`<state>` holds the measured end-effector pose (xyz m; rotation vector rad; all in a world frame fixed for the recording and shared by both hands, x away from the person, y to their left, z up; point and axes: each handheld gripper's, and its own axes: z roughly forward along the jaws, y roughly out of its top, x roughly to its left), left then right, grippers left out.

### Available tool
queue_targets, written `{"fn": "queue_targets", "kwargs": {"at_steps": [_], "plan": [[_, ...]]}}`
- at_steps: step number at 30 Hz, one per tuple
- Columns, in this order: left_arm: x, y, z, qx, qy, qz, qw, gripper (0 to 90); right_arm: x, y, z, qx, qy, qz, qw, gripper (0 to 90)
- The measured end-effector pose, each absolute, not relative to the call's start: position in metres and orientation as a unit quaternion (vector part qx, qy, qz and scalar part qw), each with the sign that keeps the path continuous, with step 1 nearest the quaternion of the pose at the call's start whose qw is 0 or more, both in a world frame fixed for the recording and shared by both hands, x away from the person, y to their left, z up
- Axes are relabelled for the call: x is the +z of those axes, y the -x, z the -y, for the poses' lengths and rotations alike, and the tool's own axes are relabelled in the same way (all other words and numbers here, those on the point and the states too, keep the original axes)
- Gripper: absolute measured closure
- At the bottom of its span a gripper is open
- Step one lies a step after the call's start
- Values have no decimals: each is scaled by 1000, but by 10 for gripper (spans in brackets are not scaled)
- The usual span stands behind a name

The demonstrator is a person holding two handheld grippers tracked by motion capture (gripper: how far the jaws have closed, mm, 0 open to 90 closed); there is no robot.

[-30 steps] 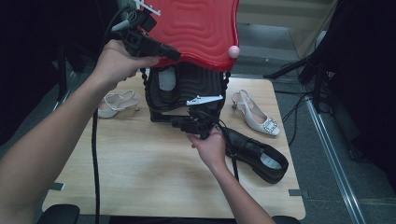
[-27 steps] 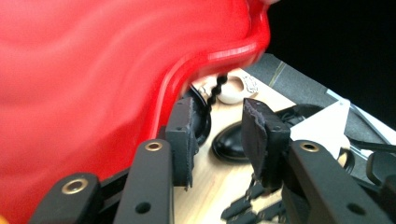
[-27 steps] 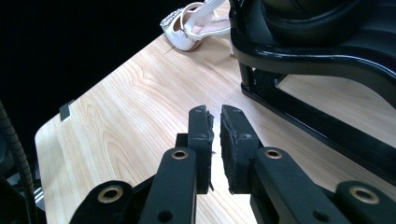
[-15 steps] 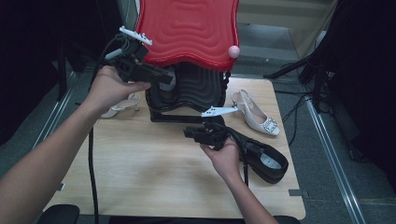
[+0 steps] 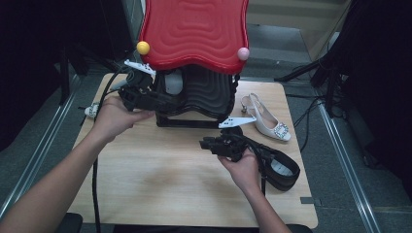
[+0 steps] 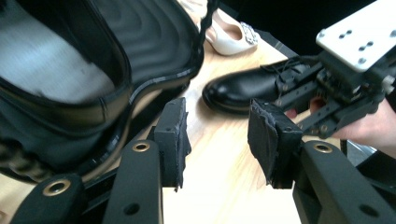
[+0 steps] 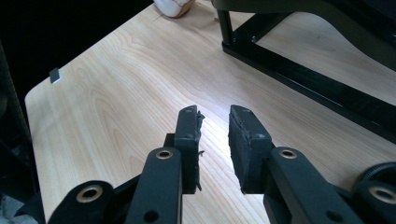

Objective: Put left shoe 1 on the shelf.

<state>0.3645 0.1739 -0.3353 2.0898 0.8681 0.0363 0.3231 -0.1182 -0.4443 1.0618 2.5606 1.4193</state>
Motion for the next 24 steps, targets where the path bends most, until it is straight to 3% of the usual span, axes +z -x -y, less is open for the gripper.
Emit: {"fn": "queue_targets", "kwargs": {"at_steps": [24], "plan": [[-422, -339, -173, -14, -836, -362, 413, 519, -452, -315, 154, 446, -366, -817, 17, 694]]}}
